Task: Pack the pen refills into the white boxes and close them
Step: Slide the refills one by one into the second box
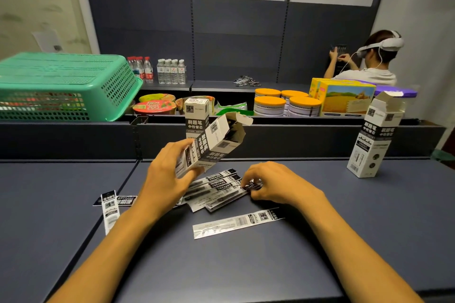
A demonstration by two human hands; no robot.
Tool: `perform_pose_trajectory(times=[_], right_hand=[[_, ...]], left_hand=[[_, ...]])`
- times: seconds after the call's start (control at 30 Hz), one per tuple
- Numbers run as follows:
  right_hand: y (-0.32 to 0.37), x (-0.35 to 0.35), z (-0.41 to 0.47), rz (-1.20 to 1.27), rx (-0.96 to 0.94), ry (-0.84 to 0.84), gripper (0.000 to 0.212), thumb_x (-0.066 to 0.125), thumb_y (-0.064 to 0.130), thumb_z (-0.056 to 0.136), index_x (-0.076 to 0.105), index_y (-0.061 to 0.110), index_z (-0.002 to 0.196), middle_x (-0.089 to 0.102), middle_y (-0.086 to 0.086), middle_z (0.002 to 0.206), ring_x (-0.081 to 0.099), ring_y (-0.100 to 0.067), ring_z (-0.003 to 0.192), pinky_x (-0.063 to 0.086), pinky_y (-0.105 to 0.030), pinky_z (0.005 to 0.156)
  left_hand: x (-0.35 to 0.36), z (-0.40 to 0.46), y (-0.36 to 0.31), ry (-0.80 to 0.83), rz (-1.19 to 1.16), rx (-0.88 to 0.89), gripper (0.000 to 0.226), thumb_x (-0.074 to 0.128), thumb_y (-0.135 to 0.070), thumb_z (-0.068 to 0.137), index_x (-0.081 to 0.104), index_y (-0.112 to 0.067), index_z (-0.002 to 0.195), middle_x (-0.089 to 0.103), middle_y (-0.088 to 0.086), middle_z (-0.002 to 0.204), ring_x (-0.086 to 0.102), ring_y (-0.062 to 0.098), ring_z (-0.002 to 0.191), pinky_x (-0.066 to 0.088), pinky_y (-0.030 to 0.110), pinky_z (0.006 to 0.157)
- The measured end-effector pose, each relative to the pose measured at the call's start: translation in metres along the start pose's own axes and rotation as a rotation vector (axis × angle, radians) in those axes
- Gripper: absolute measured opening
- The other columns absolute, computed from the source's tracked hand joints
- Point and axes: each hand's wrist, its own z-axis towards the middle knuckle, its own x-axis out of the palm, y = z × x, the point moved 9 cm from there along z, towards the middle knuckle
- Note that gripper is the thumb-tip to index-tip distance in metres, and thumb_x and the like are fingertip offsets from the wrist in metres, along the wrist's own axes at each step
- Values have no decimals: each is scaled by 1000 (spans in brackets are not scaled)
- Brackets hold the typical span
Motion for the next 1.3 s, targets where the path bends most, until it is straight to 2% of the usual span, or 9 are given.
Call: perform_pose_trajectory(times=[0.2,0.37,0.5,0.67,0.9,0.97,1.07,1.2,1.3], right_hand=[[7,1,4,-127,-43,-57,27,66,22,83,67,31,108,67,9,110,59,-15,101,45,-26,78],[-3,2,2,-23,31,11,31,68,31,83,68,35,113,68,10,112,62,-11,98,53,-30,84],[-4,1,2,2,43,44,32,69,31,83,69,36,115,69,9,113,63,-9,97,53,-29,84],[11,0,9,-177,-33,-40,24,68,26,83,68,28,107,70,5,107,62,-16,96,49,-29,78],[14,2,9,-167,-58,-107,14,59,26,86,64,21,99,64,4,99,59,-19,90,48,-33,72],[12,3,6,-138,-67,-115,16,57,31,86,63,23,98,63,6,98,59,-18,89,49,-33,74],[10,2,3,-116,-75,-109,18,57,38,88,64,26,100,63,9,100,58,-14,91,46,-29,76],[15,1,3,-157,-108,-125,17,56,36,91,64,24,101,64,6,101,58,-18,92,49,-34,79],[19,-2,2,-167,-126,-133,18,54,32,93,64,22,103,64,5,102,57,-18,94,48,-34,79]], left_hand=[[-2,-1,-2,-11,-8,4,62,79,-23,78,49,-20,133,58,-2,121,55,11,106,49,26,88],[-4,-2,-4,-15,-8,9,62,78,-22,79,49,-20,133,57,-4,121,53,8,107,47,23,88],[-3,-2,-3,-9,4,11,61,78,-22,80,49,-21,134,58,-4,123,53,7,108,43,16,88],[-3,-2,-4,-8,2,14,62,78,-22,79,49,-19,134,58,-1,122,54,10,107,46,21,87],[-4,-3,-3,-13,-2,7,61,78,-24,80,49,-19,134,58,-2,121,54,10,106,46,20,86],[-5,-3,-3,-14,-4,6,60,73,-32,80,50,-20,133,58,-2,121,54,9,105,45,18,86],[-5,-3,-3,-11,-1,1,61,68,-38,78,50,-20,133,58,-3,120,53,9,105,47,21,86],[-5,-3,-2,-10,4,2,61,68,-38,78,49,-20,133,58,-3,120,53,8,105,46,21,86],[-5,-2,1,-14,3,-4,60,76,-29,80,50,-18,133,58,-1,121,53,9,105,46,21,87]])
